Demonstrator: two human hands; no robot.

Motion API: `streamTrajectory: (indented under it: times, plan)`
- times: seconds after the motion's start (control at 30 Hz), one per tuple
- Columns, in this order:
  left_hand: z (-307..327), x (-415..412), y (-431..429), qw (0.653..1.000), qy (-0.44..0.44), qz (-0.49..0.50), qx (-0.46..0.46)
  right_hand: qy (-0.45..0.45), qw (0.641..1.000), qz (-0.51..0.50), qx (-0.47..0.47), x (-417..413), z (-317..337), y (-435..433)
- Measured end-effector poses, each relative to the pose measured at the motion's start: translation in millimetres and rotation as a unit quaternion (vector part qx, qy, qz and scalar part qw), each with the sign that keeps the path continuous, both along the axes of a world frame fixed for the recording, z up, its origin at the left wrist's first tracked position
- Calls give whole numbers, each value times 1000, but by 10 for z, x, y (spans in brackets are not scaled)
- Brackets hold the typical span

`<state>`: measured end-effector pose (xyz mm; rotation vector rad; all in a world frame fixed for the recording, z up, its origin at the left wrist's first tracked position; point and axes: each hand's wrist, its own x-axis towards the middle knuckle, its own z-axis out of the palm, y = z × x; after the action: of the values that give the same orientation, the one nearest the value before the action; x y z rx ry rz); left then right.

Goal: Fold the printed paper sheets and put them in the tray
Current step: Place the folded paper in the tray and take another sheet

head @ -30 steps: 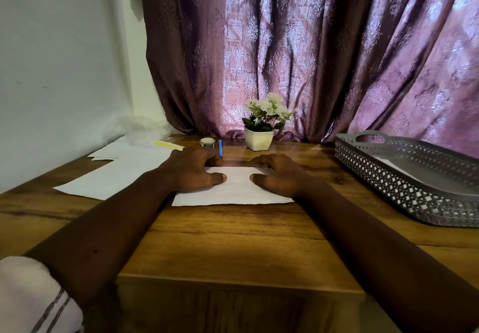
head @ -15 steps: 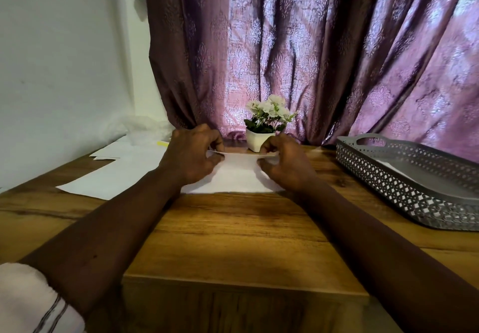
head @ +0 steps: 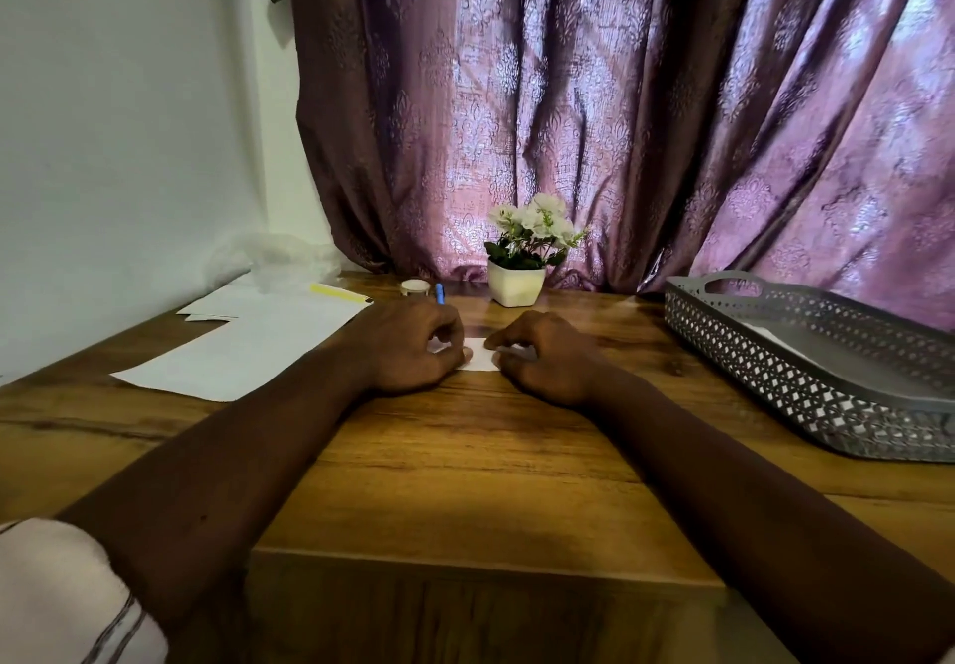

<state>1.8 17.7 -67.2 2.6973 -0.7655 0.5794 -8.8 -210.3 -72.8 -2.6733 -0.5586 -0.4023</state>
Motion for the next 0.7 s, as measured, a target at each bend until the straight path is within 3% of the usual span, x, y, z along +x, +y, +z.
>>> streamTrajectory:
  times: [0.13,0.3,0.47,0.6,0.7]
  plan:
    - [-13,22,-43,999,38,-25,-16,3,1000,-18,-16,25,-5,27]
    - [-33,79,33,995,32,63,-64,-23,996,-91,-4,57,27,43]
    - [-14,14,82,990,21,125,-54,-53,996,-56,-37,83,-10,27]
    - [75,58,216,964,-78,247,-61,-21,998,40,-33,67,-33,82]
    - [65,118,442,930,-11,368,-24,-7,998,53,-37,93,-48,121]
